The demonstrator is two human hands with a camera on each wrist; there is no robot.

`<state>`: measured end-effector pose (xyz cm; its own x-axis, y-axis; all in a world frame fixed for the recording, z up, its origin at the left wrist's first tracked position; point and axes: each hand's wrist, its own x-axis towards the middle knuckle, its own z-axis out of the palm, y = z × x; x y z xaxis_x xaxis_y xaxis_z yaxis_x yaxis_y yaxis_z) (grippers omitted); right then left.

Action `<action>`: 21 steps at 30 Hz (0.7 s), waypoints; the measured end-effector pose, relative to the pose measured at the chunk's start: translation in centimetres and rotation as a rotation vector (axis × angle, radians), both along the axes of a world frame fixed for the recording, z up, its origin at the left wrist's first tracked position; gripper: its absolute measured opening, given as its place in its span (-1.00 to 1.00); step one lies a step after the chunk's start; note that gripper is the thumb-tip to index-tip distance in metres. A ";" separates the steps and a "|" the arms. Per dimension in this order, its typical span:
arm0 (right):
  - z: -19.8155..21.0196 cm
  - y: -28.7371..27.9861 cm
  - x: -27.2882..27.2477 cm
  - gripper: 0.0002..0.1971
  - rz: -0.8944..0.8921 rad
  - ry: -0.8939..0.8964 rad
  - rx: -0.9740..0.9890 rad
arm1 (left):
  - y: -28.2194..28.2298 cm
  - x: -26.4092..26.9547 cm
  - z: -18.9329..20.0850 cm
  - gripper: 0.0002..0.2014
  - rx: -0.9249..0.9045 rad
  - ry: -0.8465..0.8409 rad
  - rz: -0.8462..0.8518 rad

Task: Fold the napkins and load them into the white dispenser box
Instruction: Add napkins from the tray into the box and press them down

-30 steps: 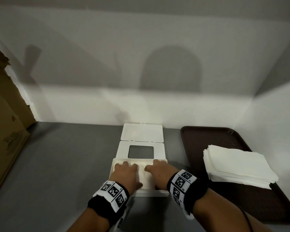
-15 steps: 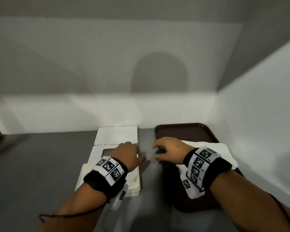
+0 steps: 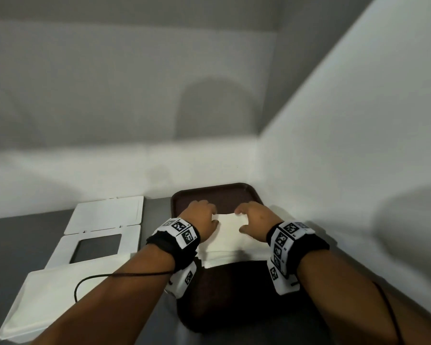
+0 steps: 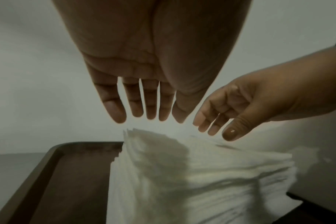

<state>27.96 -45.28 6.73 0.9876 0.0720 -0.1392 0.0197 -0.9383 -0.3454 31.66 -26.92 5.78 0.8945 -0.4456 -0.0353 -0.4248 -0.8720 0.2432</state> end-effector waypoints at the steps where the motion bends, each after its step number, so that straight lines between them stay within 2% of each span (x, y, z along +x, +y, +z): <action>1: -0.2 -0.1 0.2 -0.47 0.009 0.003 -0.007 | -0.4 0.3 -0.5 -0.59 0.012 0.010 0.014; 3: -0.6 -0.2 0.6 -0.40 0.042 0.015 -0.038 | -0.9 0.6 -1.2 -0.53 0.038 0.045 0.058; 6: -0.9 -0.1 0.8 -0.36 0.090 0.047 -0.074 | -1.2 0.8 -1.8 -0.53 0.110 0.077 0.101; 15: -0.8 0.4 1.3 -0.35 0.144 0.009 -0.050 | -1.2 0.6 -0.6 -0.75 0.029 -0.065 0.109; 19: -0.8 0.7 1.1 -0.33 0.149 -0.017 -0.007 | -1.2 -0.2 0.1 -0.93 -0.143 -0.023 0.111; 21: -0.7 0.8 1.0 -0.36 0.153 -0.021 0.025 | -1.2 -0.8 0.4 -0.93 -0.276 -0.003 0.090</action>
<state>28.92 -44.49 5.99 0.9674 0.2253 -0.1155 0.1694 -0.9150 -0.3663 30.85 -28.16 6.23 0.9307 -0.3571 0.0788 -0.3499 -0.8071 0.4755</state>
